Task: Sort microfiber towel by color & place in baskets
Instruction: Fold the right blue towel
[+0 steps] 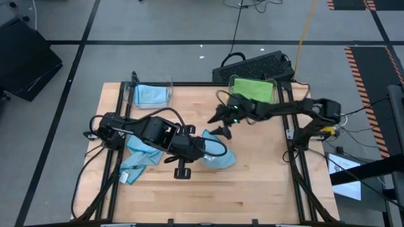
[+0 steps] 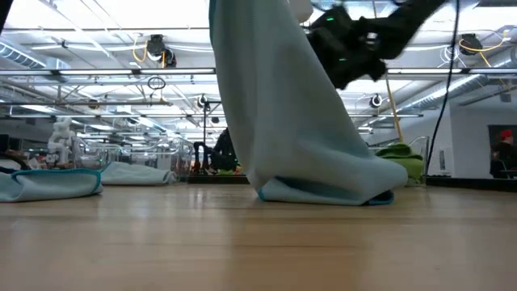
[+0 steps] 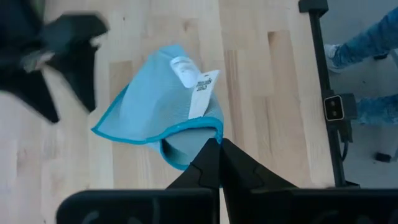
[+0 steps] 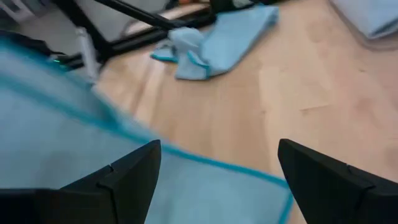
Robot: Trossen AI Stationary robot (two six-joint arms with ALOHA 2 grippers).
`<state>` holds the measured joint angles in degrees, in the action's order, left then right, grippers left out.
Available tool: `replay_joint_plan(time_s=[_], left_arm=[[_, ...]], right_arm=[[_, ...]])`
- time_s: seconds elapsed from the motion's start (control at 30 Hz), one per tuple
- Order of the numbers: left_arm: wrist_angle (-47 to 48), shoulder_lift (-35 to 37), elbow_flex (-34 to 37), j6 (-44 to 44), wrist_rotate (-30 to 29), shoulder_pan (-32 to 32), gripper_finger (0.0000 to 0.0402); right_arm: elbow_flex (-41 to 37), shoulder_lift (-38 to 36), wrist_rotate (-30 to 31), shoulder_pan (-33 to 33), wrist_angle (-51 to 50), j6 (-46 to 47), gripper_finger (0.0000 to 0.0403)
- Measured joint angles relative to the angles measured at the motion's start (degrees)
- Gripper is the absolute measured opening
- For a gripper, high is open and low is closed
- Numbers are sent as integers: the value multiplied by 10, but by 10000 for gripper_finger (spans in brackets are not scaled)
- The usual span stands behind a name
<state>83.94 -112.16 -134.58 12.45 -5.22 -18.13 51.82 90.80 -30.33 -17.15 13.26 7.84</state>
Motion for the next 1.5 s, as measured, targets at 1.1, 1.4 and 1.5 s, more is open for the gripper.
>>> replay_joint_plan(time_s=[1.1,1.4,1.5], left_arm=[[-1,0,0,-3,-54,0,6],[-2,0,0,-13,-54,0,7],[-1,0,0,-16,-54,0,3]], right_arm=[[157,235,-102,-53,-162,-178,313],[158,255,-100,-45,-137,-162,306],[156,255,-100,-45,-139,-161,273]])
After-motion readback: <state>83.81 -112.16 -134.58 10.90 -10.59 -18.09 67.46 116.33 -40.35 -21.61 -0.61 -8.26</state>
